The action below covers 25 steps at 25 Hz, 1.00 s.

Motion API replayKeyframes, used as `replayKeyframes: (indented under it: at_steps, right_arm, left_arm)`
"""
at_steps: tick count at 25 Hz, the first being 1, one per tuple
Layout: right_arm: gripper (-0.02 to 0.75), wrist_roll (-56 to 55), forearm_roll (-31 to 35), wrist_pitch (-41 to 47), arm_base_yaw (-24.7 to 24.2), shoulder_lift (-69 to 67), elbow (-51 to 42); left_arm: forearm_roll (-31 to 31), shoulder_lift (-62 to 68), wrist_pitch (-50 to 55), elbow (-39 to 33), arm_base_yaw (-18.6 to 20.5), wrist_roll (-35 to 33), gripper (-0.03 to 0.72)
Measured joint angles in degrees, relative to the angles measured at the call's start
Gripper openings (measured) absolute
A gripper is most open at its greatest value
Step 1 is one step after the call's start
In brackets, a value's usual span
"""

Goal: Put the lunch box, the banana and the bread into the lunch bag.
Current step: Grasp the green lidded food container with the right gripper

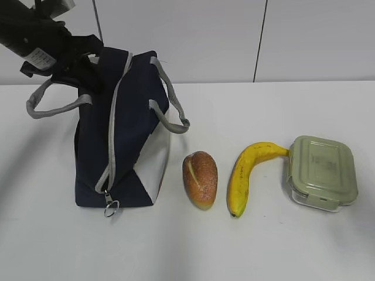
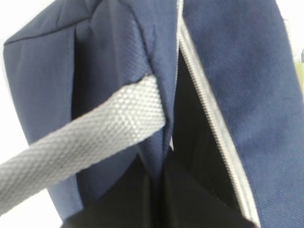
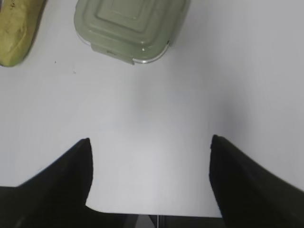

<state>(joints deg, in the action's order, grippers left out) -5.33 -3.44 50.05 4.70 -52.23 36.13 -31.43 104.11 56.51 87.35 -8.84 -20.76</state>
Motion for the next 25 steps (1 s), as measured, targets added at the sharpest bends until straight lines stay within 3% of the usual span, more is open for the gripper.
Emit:
replayKeyframes:
  at_steps: [17, 21, 25]
  right_arm:
    - [0.564, -4.3, 1.53, 0.44, -0.14, -30.63, 18.37]
    - [0.564, -0.42, 6.11, 0.44, -3.13, -32.6, 19.26]
    - [0.564, 7.38, 12.59, 0.44, -9.43, -32.8, 19.26]
  left_arm:
    - [-0.11, 0.0, 0.11, 0.0, 0.0, 0.0, 0.0]
    - [-0.11, 0.0, 0.11, 0.0, 0.0, 0.0, 0.0]
    - [-0.11, 0.0, 0.11, 0.0, 0.0, 0.0, 0.0]
